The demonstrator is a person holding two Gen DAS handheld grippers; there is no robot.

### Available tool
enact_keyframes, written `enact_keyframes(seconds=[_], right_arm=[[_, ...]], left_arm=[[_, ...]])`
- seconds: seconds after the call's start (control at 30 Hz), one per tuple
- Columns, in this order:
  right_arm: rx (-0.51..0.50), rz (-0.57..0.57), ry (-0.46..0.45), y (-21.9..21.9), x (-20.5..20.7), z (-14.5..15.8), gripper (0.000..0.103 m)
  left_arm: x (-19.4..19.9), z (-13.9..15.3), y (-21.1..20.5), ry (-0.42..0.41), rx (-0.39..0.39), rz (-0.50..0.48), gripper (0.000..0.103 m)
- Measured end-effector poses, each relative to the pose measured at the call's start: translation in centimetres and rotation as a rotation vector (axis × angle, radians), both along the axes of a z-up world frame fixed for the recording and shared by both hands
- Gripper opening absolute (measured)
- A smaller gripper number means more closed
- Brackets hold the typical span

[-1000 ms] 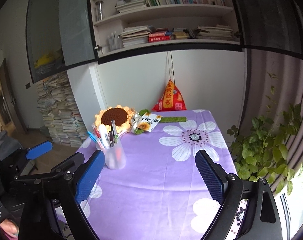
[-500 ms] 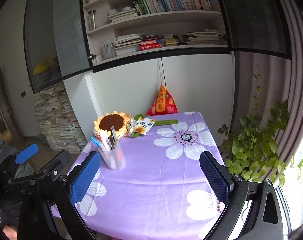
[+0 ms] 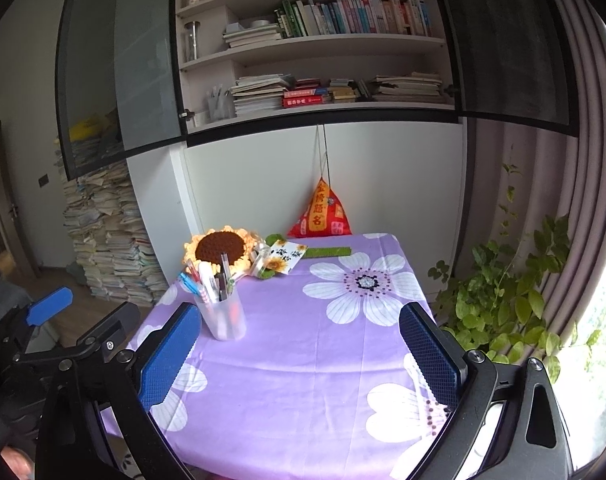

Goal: Organize stationery

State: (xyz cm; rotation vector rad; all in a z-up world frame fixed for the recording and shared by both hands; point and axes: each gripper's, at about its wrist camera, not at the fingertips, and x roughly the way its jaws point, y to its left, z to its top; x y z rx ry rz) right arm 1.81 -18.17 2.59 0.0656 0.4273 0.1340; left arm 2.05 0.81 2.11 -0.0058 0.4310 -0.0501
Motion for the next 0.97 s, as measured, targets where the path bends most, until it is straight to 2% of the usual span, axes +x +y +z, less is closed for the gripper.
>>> enact_keyframes(seconds=[0.97], right_arm=[[0.015,-0.013,0.011,-0.36,-0.29,-0.69,0.1]], left_arm=[[-0.11,-0.22,-0.1,0.003,0.009,-0.007,0.102]])
